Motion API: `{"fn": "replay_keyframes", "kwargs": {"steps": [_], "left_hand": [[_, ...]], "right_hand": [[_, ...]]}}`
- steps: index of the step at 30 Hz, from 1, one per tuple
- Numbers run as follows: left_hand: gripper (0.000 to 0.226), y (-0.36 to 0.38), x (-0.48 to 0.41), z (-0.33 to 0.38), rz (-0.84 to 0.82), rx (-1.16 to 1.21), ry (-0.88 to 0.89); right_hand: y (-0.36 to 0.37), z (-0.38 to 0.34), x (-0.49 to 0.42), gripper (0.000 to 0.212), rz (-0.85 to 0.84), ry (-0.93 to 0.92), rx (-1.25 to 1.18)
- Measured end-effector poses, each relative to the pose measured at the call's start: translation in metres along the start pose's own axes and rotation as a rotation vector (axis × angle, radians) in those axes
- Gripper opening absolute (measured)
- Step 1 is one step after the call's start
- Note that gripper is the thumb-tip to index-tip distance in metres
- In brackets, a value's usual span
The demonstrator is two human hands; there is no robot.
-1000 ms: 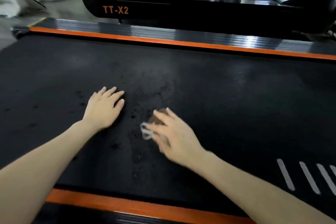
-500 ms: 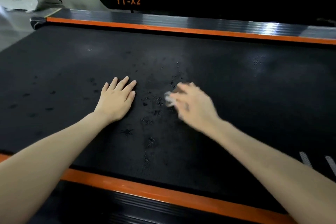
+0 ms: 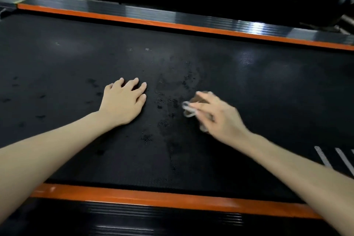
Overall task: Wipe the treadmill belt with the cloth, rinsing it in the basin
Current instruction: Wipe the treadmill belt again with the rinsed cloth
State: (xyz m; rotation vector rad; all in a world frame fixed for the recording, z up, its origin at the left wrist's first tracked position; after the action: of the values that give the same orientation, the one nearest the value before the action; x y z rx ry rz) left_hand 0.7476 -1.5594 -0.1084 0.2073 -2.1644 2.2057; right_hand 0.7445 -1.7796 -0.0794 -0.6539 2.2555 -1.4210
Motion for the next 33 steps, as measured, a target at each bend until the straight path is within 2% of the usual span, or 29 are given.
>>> {"fn": "replay_keyframes", "kwargs": {"steps": [4,8,12,16,20,23,27,31,33], "left_hand": [[0.047,-0.01,-0.004,-0.013,0.011,-0.028,0.097],[0.068,-0.007,0.003,-0.017,0.067,-0.074,0.213],[0.062,-0.006,0.001,-0.014,0.11,-0.082,0.259],[0.057,-0.008,0.003,-0.011,0.177,-0.058,0.298],[0.056,-0.011,0.003,-0.011,0.205,-0.04,0.313],[0.056,-0.01,0.002,-0.013,0.182,-0.05,0.302],[0.057,-0.008,0.003,-0.016,0.17,-0.052,0.285],[0.05,-0.005,0.003,-0.016,0.167,-0.047,0.285],[0.053,-0.006,0.003,-0.016,0.174,-0.043,0.282]], "right_hand": [[0.054,-0.094,-0.015,0.037,-0.126,-0.272,-0.033],[0.033,-0.067,0.019,0.033,-0.203,-0.292,-0.047],[0.013,-0.025,0.08,0.033,-0.384,-0.192,-0.104],[0.014,-0.042,0.077,0.034,-0.319,-0.132,-0.143],[0.063,-0.125,0.029,0.031,-0.315,-0.336,-0.047],[0.083,-0.16,0.01,0.028,-0.351,-0.395,-0.072],[0.065,-0.122,0.047,0.03,-0.438,-0.36,-0.12],[0.027,-0.048,0.095,0.031,-0.487,-0.088,-0.251],[0.021,-0.04,0.102,0.031,-0.477,-0.045,-0.273]]}}
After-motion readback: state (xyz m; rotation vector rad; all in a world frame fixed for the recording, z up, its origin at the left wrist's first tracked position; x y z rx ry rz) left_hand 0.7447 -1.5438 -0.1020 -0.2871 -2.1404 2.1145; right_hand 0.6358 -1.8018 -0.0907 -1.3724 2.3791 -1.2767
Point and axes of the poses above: each hand's wrist, its own x-axis away from the middle knuckle, its own y-axis out of the palm, z = x × y, the point moved 10 cm from there along -x, towards the middle knuckle, and after that the axes turned 11 degrees about -z, right-handed, at the moved point
